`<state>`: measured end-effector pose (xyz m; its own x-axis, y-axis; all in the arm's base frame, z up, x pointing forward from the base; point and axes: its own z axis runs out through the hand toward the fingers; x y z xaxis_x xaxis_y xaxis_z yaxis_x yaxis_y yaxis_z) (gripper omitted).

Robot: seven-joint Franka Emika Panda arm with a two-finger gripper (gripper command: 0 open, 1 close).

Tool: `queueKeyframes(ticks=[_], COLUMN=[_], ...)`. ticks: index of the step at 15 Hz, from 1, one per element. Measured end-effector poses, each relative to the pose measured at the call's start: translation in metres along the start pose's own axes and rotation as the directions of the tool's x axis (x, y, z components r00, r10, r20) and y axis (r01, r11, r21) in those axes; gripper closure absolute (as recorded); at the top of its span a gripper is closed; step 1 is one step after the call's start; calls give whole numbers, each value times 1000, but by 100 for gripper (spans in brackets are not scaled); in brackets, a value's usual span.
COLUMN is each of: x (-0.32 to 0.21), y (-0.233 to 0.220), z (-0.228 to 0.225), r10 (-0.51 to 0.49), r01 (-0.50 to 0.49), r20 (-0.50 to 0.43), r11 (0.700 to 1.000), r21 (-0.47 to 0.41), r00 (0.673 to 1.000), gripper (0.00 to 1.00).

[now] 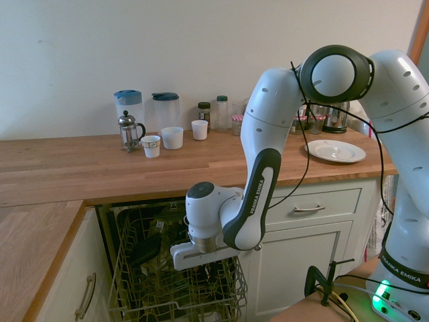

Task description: Put the spoon in the dishwasher

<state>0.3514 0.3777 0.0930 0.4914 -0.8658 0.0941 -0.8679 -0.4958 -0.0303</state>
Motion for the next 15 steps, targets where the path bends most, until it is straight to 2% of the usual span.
queueKeyframes(ticks=[4,6,15], x=[1,2,19], y=[-4,-7,18], z=[-5,-24,-196], r10=[-2,-3,33], r01=[2,3,-27], r20=[1,-1,-82], r11=[1000,1000,996], r21=[10,28,82], r00=[1000,1000,996], gripper=[0,0,0])
